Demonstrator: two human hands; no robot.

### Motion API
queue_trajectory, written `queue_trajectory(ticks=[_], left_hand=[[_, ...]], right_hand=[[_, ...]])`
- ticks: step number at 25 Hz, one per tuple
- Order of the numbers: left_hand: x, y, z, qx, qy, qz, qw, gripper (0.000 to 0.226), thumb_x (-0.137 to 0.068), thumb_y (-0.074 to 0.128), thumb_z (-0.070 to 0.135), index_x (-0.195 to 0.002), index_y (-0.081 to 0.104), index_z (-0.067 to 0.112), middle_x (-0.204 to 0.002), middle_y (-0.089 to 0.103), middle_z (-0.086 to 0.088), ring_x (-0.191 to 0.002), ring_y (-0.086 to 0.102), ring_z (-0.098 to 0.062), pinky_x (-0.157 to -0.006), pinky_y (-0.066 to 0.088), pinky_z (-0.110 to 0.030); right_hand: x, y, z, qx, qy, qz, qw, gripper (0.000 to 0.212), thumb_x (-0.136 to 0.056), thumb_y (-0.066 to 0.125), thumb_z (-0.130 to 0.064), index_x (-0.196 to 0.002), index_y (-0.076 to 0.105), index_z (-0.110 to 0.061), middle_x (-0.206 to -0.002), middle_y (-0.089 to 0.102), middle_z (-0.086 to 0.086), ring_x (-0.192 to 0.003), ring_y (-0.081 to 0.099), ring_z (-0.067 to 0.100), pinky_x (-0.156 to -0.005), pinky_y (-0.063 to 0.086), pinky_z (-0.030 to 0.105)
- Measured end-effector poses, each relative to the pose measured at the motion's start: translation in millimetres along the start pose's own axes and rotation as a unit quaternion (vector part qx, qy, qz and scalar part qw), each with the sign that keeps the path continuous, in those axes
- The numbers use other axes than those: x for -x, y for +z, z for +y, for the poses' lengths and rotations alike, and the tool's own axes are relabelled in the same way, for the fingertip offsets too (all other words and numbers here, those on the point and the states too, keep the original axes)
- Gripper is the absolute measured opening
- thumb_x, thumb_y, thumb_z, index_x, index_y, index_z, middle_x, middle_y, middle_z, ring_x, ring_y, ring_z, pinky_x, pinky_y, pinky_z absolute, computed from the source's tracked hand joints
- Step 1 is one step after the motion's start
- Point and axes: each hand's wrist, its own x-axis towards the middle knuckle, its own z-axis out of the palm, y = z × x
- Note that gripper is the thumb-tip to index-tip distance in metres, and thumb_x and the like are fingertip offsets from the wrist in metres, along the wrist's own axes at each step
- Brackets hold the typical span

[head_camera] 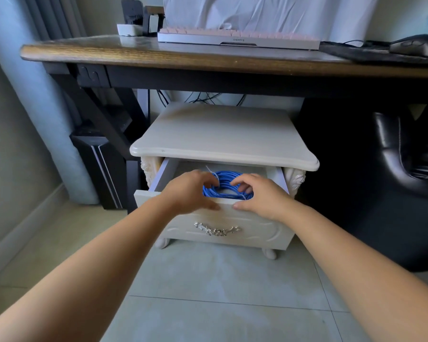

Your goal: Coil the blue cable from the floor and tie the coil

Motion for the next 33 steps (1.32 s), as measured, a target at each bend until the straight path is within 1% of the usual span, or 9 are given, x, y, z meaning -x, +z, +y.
queue_trajectory(ticks=[3,6,9,12,16,19,25,30,33], left_hand=[[3,20,2,-0.122,0.014,0.155,0.98,0.033,-0.081,0.072,0.042,-0.098,0.056,0.02,-0.096,0.053,0.002,-0.09,0.052,-0.02,-0.069,0.041,-0.032],[0,39,0,-0.166,0.012,0.202,0.965,0.021,-0.09,0.056,0.039,-0.087,0.058,0.018,-0.085,0.057,0.002,-0.086,0.057,-0.023,-0.063,0.035,-0.031],[-8,52,-17,-0.164,0.027,0.187,0.968,0.024,-0.09,0.054,0.035,-0.103,0.066,0.019,-0.099,0.062,0.0,-0.096,0.057,-0.025,-0.073,0.038,-0.033],[-17,59,-31,-0.175,0.032,0.175,0.968,0.037,-0.089,0.055,0.032,-0.124,0.06,0.021,-0.122,0.056,-0.003,-0.111,0.051,-0.027,-0.085,0.038,-0.037],[-35,64,-40,-0.185,0.023,0.136,0.973,0.056,-0.09,0.054,0.033,-0.143,0.039,0.023,-0.147,0.035,-0.003,-0.134,0.034,-0.025,-0.104,0.031,-0.038],[-52,67,-43,-0.198,0.012,0.08,0.977,0.065,-0.093,0.05,0.032,-0.152,0.023,0.022,-0.162,0.01,-0.007,-0.149,0.01,-0.025,-0.118,0.019,-0.044],[-61,87,-45,-0.236,-0.009,0.005,0.972,0.077,-0.093,0.045,0.028,-0.155,0.0,0.025,-0.158,-0.029,-0.01,-0.149,-0.016,-0.025,-0.12,0.005,-0.052],[-55,76,-38,-0.214,-0.022,-0.018,0.976,0.077,-0.091,0.05,0.031,-0.155,0.007,0.027,-0.161,-0.023,-0.008,-0.15,-0.014,-0.024,-0.12,0.008,-0.052],[-51,59,-20,-0.174,-0.009,-0.009,0.985,0.068,-0.094,0.051,0.035,-0.154,0.019,0.025,-0.164,-0.005,-0.008,-0.151,0.002,-0.024,-0.119,0.018,-0.05]], right_hand=[[-1,11,-7,0.17,-0.009,0.117,0.978,0.022,-0.087,0.066,-0.03,-0.092,0.045,-0.022,-0.091,0.05,-0.005,-0.087,0.049,0.02,-0.071,0.038,0.033],[-4,29,-9,0.24,0.007,0.149,0.959,0.012,-0.093,0.047,-0.024,-0.084,0.042,-0.018,-0.08,0.054,0.001,-0.082,0.058,0.03,-0.063,0.035,0.032],[-13,42,0,0.258,0.022,0.18,0.949,0.021,-0.096,0.043,-0.028,-0.091,0.058,-0.014,-0.095,0.064,0.006,-0.095,0.059,0.029,-0.066,0.032,0.032],[-25,56,17,0.285,0.022,0.164,0.944,0.032,-0.095,0.045,-0.032,-0.115,0.062,-0.014,-0.115,0.059,0.008,-0.112,0.049,0.028,-0.087,0.04,0.038],[-43,61,33,0.278,0.033,0.141,0.95,0.045,-0.093,0.049,-0.029,-0.137,0.049,-0.018,-0.135,0.044,0.01,-0.127,0.038,0.031,-0.104,0.032,0.04],[-58,59,41,0.269,0.042,0.109,0.956,0.06,-0.094,0.05,-0.029,-0.149,0.031,-0.022,-0.152,0.026,0.01,-0.144,0.018,0.032,-0.116,0.021,0.042],[-66,72,45,0.254,0.049,0.092,0.962,0.071,-0.094,0.05,-0.029,-0.155,0.014,-0.027,-0.16,0.008,0.008,-0.15,-0.004,0.031,-0.122,0.005,0.045],[-56,68,49,0.221,0.059,0.037,0.973,0.074,-0.094,0.05,-0.028,-0.155,0.009,-0.031,-0.164,-0.011,0.001,-0.151,-0.01,0.026,-0.122,0.008,0.048],[-59,50,49,0.167,0.121,0.012,0.978,0.065,-0.096,0.049,-0.038,-0.154,0.022,-0.027,-0.165,0.001,0.008,-0.151,0.005,0.027,-0.119,0.02,0.046]])
